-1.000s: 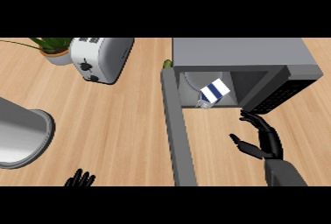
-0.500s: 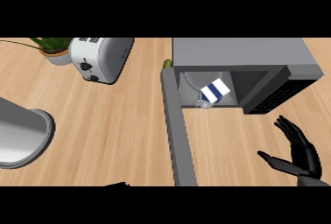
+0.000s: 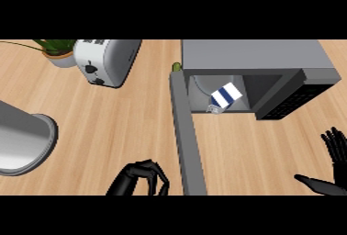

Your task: Pick up the milk, place it into the microwave and close the microwave

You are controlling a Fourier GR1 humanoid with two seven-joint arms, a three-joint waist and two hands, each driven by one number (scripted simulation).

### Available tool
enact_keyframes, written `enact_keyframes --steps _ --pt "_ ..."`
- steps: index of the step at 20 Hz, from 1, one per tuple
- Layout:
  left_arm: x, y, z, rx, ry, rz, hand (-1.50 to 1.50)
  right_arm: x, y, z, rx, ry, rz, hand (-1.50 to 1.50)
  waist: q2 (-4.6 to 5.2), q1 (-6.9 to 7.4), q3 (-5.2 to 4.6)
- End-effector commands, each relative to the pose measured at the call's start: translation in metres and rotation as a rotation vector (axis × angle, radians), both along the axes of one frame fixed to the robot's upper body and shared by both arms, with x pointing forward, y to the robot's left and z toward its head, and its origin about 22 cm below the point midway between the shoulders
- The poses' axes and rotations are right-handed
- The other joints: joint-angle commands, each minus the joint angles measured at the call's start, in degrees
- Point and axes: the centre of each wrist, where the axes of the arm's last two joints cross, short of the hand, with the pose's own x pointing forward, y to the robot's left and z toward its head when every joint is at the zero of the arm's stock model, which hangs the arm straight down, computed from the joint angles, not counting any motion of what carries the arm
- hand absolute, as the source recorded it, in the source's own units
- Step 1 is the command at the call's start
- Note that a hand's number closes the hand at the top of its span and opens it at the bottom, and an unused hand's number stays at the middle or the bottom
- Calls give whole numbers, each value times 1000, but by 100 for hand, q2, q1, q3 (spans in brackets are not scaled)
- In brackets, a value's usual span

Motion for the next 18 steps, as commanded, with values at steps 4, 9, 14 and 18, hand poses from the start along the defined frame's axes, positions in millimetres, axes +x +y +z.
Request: enact_keyframes --steps 4,9,14,18 --pt "31 -27 -8 202 128 -255 150 -12 -25 11 24 -46 73 -150 21 -67 8" --pt "42 -63 -14 313 228 -449 150 -14 -24 9 57 -52 58 -150 26 -94 9" --pt "35 -82 -42 333 202 -485 150 -20 -35 19 58 -88 113 -150 23 -121 -1" --pt "38 -104 -33 290 123 -515 150 7 -21 27 65 -139 169 -150 44 -232 -6"
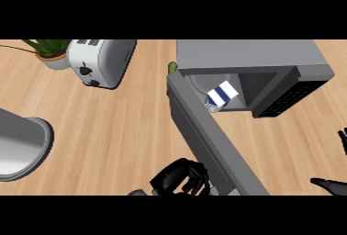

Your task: Pick up the milk, place it into the microwave and close the microwave

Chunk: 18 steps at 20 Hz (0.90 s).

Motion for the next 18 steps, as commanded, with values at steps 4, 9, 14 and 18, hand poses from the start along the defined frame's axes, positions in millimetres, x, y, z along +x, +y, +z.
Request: enact_keyframes --steps 4,9,14,18 --pt "-17 -35 6 -85 -53 6 150 7 6 7 98 -114 192 -150 22 -229 -9" --pt "4 -46 25 -111 -72 42 -150 35 25 22 86 -150 232 -150 63 -457 -19" --pt "21 -55 41 -128 -113 129 150 41 25 38 84 -159 269 -150 66 -679 -23" --pt "39 -60 53 -124 -132 164 150 55 37 48 89 -176 304 -150 118 -916 -21"
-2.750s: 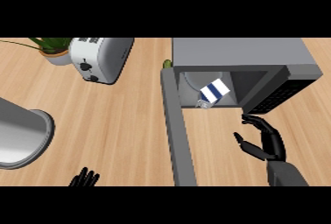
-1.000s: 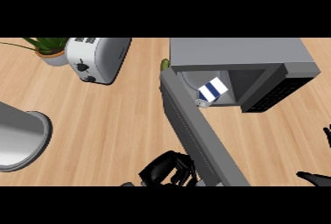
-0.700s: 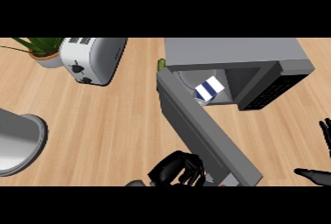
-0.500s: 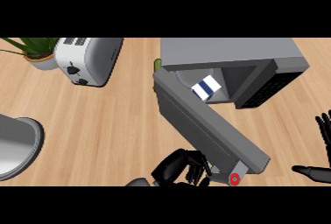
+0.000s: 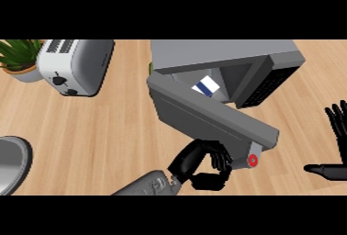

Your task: Pick up the milk, place it into the microwave and close the microwave

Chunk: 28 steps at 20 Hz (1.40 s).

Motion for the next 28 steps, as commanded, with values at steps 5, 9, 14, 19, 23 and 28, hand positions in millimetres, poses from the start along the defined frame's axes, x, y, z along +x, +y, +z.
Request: enact_keyframes --steps 5,9,14,19,23,28 --pt "38 -20 45 -79 -151 83 150 20 6 28 20 -63 155 -150 49 -424 -12" --pt "52 -24 57 -89 -178 115 150 33 14 43 -3 -73 195 -150 128 -598 -4" --pt "74 -30 81 -96 -208 156 150 45 15 60 3 -126 206 -150 214 -828 25" --pt "92 -32 97 -99 -224 193 150 53 20 72 10 -138 265 -150 299 -1021 41" --pt "103 -35 110 -93 -239 222 150 66 29 86 40 -161 317 -150 338 -1111 46" --pt "109 -34 112 -97 -243 265 150 72 30 100 30 -171 356 -150 388 -1257 49"
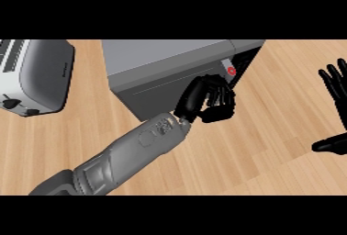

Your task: Pick up the milk, place it into the microwave and close the microwave

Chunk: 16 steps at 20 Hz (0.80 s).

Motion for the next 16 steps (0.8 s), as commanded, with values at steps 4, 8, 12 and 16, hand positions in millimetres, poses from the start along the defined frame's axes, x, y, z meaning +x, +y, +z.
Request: enact_keyframes --steps 4,8,12,16 --pt "6 -18 25 -36 -31 -11 150 14 12 19 25 -48 145 -150 90 -131 8" --pt "5 -18 23 -33 -40 10 150 16 18 24 28 -34 216 -150 71 -222 18" --pt "6 -19 25 -42 -39 26 150 20 22 35 -4 -25 270 -150 70 -267 13" --pt "4 -22 27 -45 -47 26 150 27 40 58 -85 -60 406 150 56 -226 13"
